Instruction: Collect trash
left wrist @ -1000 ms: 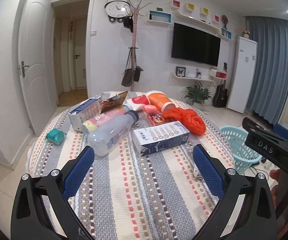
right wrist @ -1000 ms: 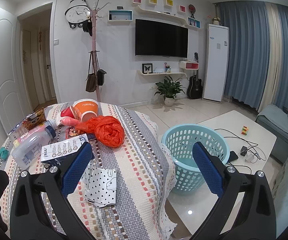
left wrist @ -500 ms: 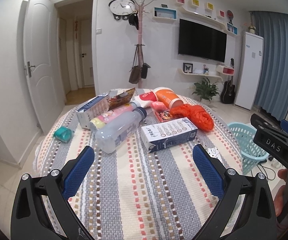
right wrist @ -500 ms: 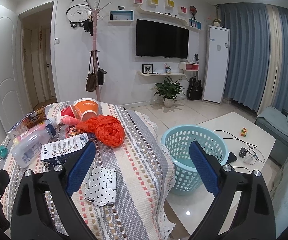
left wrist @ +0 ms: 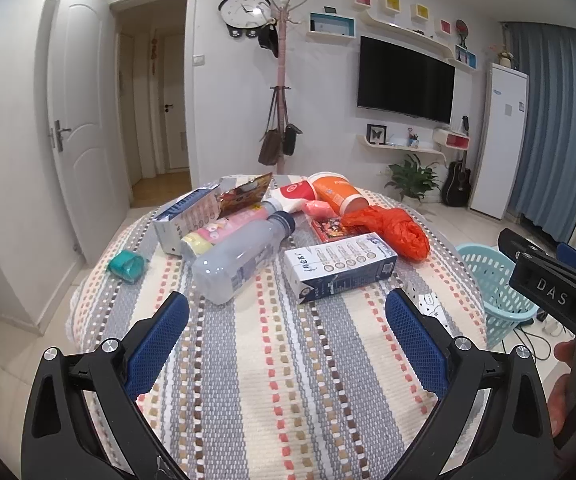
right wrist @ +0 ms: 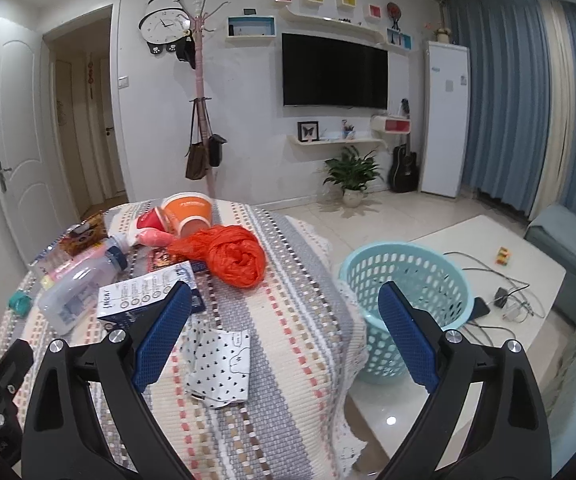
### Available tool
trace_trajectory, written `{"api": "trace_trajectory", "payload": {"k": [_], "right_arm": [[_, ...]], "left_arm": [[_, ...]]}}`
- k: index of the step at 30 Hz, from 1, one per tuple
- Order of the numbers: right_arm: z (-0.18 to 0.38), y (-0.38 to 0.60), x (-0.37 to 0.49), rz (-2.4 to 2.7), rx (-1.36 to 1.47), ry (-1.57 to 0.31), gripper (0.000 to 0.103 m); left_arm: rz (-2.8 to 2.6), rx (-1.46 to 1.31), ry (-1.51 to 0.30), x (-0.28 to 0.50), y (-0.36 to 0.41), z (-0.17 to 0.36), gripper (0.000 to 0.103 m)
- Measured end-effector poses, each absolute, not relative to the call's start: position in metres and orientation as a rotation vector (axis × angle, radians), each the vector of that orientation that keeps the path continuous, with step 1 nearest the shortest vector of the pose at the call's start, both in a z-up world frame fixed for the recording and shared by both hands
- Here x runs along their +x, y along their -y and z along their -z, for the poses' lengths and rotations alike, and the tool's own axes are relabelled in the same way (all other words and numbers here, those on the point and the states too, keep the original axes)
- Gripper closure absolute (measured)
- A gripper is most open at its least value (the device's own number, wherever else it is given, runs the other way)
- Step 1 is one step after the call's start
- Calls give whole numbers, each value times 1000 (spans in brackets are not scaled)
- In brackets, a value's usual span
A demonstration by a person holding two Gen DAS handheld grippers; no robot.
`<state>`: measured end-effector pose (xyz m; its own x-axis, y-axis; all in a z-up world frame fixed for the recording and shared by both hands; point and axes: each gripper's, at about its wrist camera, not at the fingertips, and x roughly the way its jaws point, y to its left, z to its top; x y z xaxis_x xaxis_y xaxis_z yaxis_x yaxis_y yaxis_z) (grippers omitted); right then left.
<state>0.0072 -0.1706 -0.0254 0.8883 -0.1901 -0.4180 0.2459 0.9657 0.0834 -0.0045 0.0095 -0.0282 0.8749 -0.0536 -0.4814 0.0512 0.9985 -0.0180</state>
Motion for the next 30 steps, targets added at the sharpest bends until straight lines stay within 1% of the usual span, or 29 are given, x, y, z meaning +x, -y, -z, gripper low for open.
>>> {"api": "trace_trajectory", "payload": {"k": [3, 8, 11, 12, 13, 15, 16, 17, 18, 23, 30], "right_arm": [[25, 168, 7, 228, 134, -403, 13], [26, 163, 9, 234, 94, -456, 14], [29, 160, 10, 219, 64, -479, 23], [32, 158, 10, 211, 56, -478, 29], [35, 157, 11, 200, 51, -484, 33], [44, 158, 14, 177, 49, -513, 45], [49, 159, 16, 167, 51, -529, 47], [57, 160, 19, 153, 66, -557, 52], [63, 160, 22, 148, 70, -574, 54], [87, 165, 32, 130, 100, -632, 54], [96, 165, 40, 118, 95, -667, 54]], "left_arm": [[56, -5, -503, -4, -9, 28, 8], [54, -4, -501, -4, -9, 28, 8], [51, 3, -500, -1, -13, 29, 8], [51, 2, -502, 1, -16, 30, 8], [55, 0, -507, 5, -19, 31, 8], [80, -2, -519, 13, -27, 34, 8], [115, 5, -524, 20, -31, 36, 8], [139, 13, -521, 24, -33, 37, 8], [164, 29, -517, 29, -35, 38, 8], [286, 93, -548, 69, -34, 41, 8], [387, 150, -609, 109, -2, 53, 8]]}}
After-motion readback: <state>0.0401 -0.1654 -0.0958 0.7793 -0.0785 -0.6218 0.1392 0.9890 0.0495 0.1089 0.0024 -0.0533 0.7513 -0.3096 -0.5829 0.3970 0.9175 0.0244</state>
